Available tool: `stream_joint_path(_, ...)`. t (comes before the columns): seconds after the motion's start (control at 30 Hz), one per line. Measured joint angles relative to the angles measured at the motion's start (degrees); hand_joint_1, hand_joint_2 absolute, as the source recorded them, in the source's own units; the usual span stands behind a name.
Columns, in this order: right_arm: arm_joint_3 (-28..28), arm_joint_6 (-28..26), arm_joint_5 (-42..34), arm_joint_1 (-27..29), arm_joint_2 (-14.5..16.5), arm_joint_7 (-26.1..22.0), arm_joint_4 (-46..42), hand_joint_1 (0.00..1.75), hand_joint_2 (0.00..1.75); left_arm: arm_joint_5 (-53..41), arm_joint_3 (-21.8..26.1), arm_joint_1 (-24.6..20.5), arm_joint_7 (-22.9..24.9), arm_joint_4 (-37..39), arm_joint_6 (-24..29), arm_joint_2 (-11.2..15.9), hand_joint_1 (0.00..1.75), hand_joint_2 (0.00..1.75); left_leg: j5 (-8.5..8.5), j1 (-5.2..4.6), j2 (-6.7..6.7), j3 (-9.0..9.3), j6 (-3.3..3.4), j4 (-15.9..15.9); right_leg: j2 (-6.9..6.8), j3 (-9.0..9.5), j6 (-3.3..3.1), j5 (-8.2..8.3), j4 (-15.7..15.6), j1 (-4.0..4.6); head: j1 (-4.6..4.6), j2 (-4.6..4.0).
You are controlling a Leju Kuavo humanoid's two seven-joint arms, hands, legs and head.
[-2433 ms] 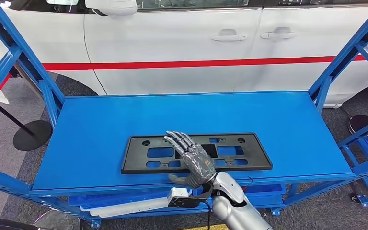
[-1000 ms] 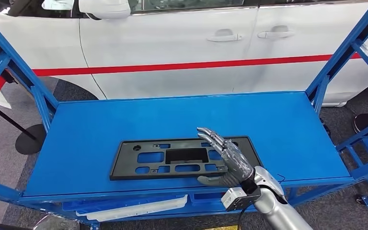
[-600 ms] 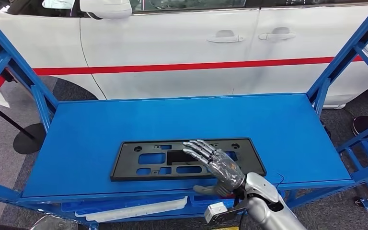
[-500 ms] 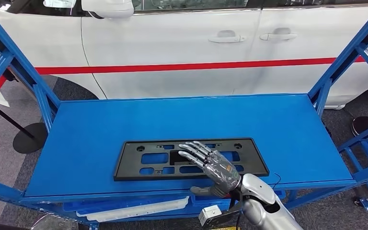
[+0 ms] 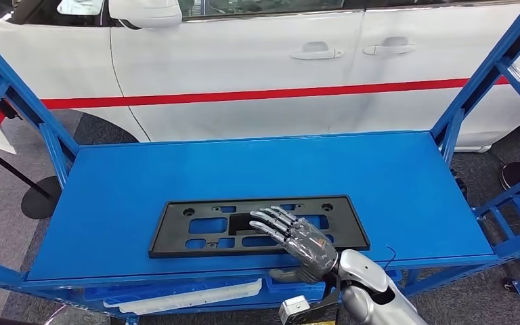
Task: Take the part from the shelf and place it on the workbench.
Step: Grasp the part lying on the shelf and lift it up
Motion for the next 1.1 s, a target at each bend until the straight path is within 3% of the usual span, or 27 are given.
stream_joint_path(0.03, 0.18, -0.2, 0.53, -0.21, 0.01, 0.28, 0.06, 0.0, 1.75, 0.0, 0.0, -0.02, -0.01, 0.0, 0.0, -0.01, 0.0, 0.0, -1.45, 0.04, 0.03, -1.01, -0.16, 2.41, -0.07, 0.14, -0.36, 0.1, -0.22, -0.07, -0.01, 0.0)
stream_joint_path(0.1, 0.72, -0.63, 2.35, -0.58, 0.07, 1.34, 0.39, 0.0, 1.75, -0.03, -0.01, -0.01, -0.04, 0.0, -0.03, -0.06, 0.0, 0.0, -5.22, 0.1, 0.07, -4.62, -0.32, 10.26, -0.2, 0.19, -0.75, 0.07, -0.25, 0.14, -0.01, 0.0)
stream_joint_path(0.13, 1.03, -0.92, 3.51, -0.67, 0.13, 2.03, 0.66, 0.0, 1.75, -0.05, -0.01, 0.03, -0.05, 0.0, -0.05, -0.09, 0.0, 0.0, -6.48, 0.11, 0.08, -6.38, -0.37, 13.85, -0.24, 0.2, -0.82, 0.04, -0.21, 0.28, -0.01, 0.0)
stream_joint_path(0.17, 1.39, -1.33, 4.86, -0.72, 0.24, 2.82, 0.96, 0.0, 1.75, -0.09, -0.01, 0.08, -0.09, 0.0, -0.07, -0.1, 0.0, 0.0, -6.71, 0.11, 0.08, -7.36, -0.37, 15.73, -0.27, 0.22, -0.87, 0.0, -0.16, 0.42, -0.01, 0.0)
stream_joint_path(0.2, 1.8, -1.9, 6.33, -0.76, 0.4, 3.74, 1.27, 0.0, 1.75, -0.12, -0.01, 0.13, -0.16, 0.0, -0.07, -0.11, 0.0, 0.0, -5.78, 0.1, 0.08, -7.23, -0.29, 15.25, -0.28, 0.26, -0.91, -0.04, -0.11, 0.52, -0.01, 0.0)
stream_joint_path(0.3, 3.25, -4.0, 11.07, -1.08, 1.08, 6.91, 2.43, 0.0, 1.75, -0.32, 0.0, 0.12, -0.57, 0.0, -0.04, -0.11, 0.0, 0.0, -0.05, -0.01, 0.15, -1.92, 0.31, 3.84, -0.21, 0.47, -0.74, -0.3, 0.14, 0.82, -0.01, 0.0)
stream_joint_path(0.37, 4.32, -5.33, 14.15, -1.36, 1.53, 8.95, 3.53, 0.0, 1.75, -0.57, -0.01, 0.05, -0.8, 0.0, -0.04, -0.14, 0.0, 0.0, 1.2, -0.21, 0.15, 0.17, 0.74, -0.69, -0.18, 0.38, -0.31, -0.38, 0.31, 1.0, -0.01, 0.0)
stream_joint_path(0.47, 5.88, -6.8, 18.64, -1.7, 2.32, 11.76, 5.26, 0.0, 1.75, -0.75, 0.0, 0.23, -1.09, 0.0, -0.05, -0.26, 0.0, 0.0, 1.38, -0.23, 0.08, 0.34, 1.45, -1.37, -0.12, 0.29, 0.5, -0.44, 0.41, 0.91, 0.01, 0.0)
stream_joint_path(0.53, 6.72, -7.47, 21.06, -2.25, 2.93, 13.31, 6.51, 0.0, 1.75, -0.8, 0.0, 0.28, -1.35, 0.0, -0.07, -0.39, 0.0, 0.0, 1.74, -0.04, 0.17, 0.49, 2.05, -1.84, -0.06, -0.69, 1.05, -2.19, 2.77, 0.78, 0.01, 0.0)
stream_joint_path(0.63, 7.68, -8.11, 22.39, -3.27, 3.91, 14.36, 8.95, 0.0, 1.75, -0.88, 0.01, 0.27, -1.52, 0.0, -0.07, -0.44, 0.0, 0.0, 1.89, -0.09, 0.25, 0.4, 2.38, -1.97, -0.04, -5.65, 1.69, -7.44, 13.41, 0.29, 0.01, 0.0)
stream_joint_path(0.67, 7.88, -8.42, 22.46, -3.59, 4.22, 14.53, 9.81, 0.0, 1.75, -0.92, 0.03, 0.32, -1.54, 0.0, -0.07, -0.44, 0.0, 0.0, 1.89, -0.12, 0.25, 0.39, 2.38, -1.96, -0.04, -6.99, 1.84, -8.18, 16.15, 0.15, 0.01, 0.0)
stream_joint_path(0.7, 8.0, -8.78, 22.45, -3.94, 4.58, 14.69, 10.65, 0.0, 1.75, -0.96, 0.07, 0.36, -1.54, 0.0, -0.07, -0.44, 0.0, 0.0, 1.88, -0.12, 0.24, 0.42, 2.37, -1.95, -0.04, -7.4, 1.94, -7.8, 16.86, 0.02, 0.01, 0.0)
stream_joint_path(0.73, 8.09, -9.15, 22.44, -4.35, 4.96, 14.86, 11.41, 0.0, 1.75, -0.98, 0.13, 0.41, -1.55, 0.0, -0.07, -0.45, 0.0, 0.0, 1.86, -0.11, 0.23, 0.5, 2.33, -1.94, -0.05, -6.6, 1.97, -6.34, 15.14, -0.1, 0.01, 0.0)
stream_joint_path(0.8, 8.24, -9.67, 22.5, -5.33, 5.8, 15.38, 12.97, 0.0, 1.75, -1.01, 0.26, 0.41, -1.6, 0.0, -0.07, -0.55, 0.0, 0.0, 1.77, -0.15, 0.18, 0.73, 2.08, -1.91, -0.05, -2.48, 1.76, -2.44, 6.9, -0.21, 0.01, 0.0)
stream_joint_path(0.87, 8.37, -10.18, 22.96, -6.31, 6.65, 16.23, 14.48, 0.0, 1.75, -1.03, 0.36, 0.39, -1.76, 0.0, -0.07, -0.64, 0.0, 0.0, 1.69, -0.26, 0.12, 0.77, 1.51, -1.83, -0.01, 0.42, 1.33, -0.5, 0.9, 0.01, 0.01, 0.0)
stream_joint_path(1.0, 8.49, -12.07, 26.24, -7.8, 8.48, 20.64, 17.43, 0.0, 1.75, -1.4, 0.45, 0.4, -1.95, 0.0, -0.06, -0.69, 0.0, 0.0, 1.27, 0.03, 0.11, 0.56, 0.14, -1.38, -0.04, 0.81, 0.02, -0.02, -0.41, 0.26, 0.01, 0.0)
stream_joint_path(1.07, 8.48, -13.25, 29.33, -8.56, 9.53, 24.34, 19.23, 0.0, 1.75, -1.61, 0.6, 0.41, -1.98, 0.0, 0.0, -0.71, 0.0, 0.0, -1.33, 0.15, 0.12, -1.15, -0.29, 2.65, -0.21, 0.97, -0.7, 0.36, -0.93, 0.11, -0.01, 0.0)
stream_joint_path(1.1, 8.45, -13.57, 30.95, -8.94, 9.99, 26.11, 20.21, 0.11, 1.75, -1.75, 0.72, 0.46, -2.0, 0.0, 0.03, -0.72, 0.0, 0.0, -3.36, 0.18, 0.13, -2.83, -0.45, 6.45, -0.26, 0.92, -0.89, 0.39, -0.97, 0.19, -0.01, 0.0)
